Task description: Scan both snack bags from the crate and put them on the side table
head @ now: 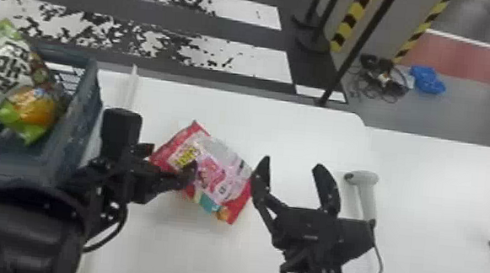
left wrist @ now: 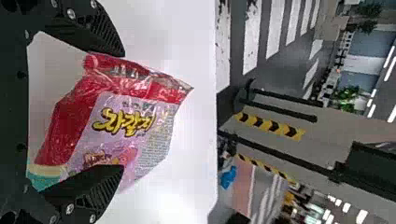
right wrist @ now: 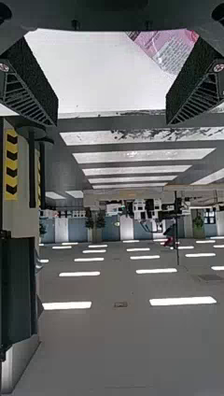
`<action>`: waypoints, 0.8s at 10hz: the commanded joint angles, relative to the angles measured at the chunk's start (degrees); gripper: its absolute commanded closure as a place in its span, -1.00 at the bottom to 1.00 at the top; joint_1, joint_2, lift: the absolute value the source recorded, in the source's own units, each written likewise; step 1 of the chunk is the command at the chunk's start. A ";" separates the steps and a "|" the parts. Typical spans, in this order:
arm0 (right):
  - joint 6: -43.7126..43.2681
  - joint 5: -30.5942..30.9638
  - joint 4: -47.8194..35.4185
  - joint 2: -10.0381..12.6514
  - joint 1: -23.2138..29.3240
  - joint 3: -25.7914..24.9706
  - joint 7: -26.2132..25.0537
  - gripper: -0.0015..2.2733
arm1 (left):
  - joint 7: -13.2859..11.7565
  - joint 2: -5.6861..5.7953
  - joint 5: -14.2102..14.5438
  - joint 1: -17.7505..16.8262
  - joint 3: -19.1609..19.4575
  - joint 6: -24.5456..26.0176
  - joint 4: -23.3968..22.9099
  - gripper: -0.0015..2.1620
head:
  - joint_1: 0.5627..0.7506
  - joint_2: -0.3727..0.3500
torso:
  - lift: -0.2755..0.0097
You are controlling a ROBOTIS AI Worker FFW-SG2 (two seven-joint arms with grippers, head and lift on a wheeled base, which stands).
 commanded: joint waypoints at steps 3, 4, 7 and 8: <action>0.00 -0.12 -0.25 -0.26 0.18 -0.08 0.05 -0.94 | 5.55 0.39 -19.02 2.50 -4.73 5.23 -7.27 -0.93 | 0.41 -0.53 | 0.32; 0.00 -0.12 -0.42 -0.35 0.18 0.01 -0.03 -0.94 | 7.48 0.47 -20.25 4.35 -4.03 5.05 -11.67 -0.93 | 0.41 -0.49 | 0.32; 0.35 0.06 -0.42 -0.44 -0.18 0.09 0.05 -0.89 | 7.83 2.58 -13.57 13.49 5.38 -0.40 -22.04 -0.97 | 0.41 -0.31 | 0.32; 0.53 0.23 -0.34 -0.44 -0.35 0.18 0.23 -0.84 | 7.83 3.37 -9.97 16.65 9.16 -4.09 -23.97 -0.97 | 0.41 -0.22 | 0.32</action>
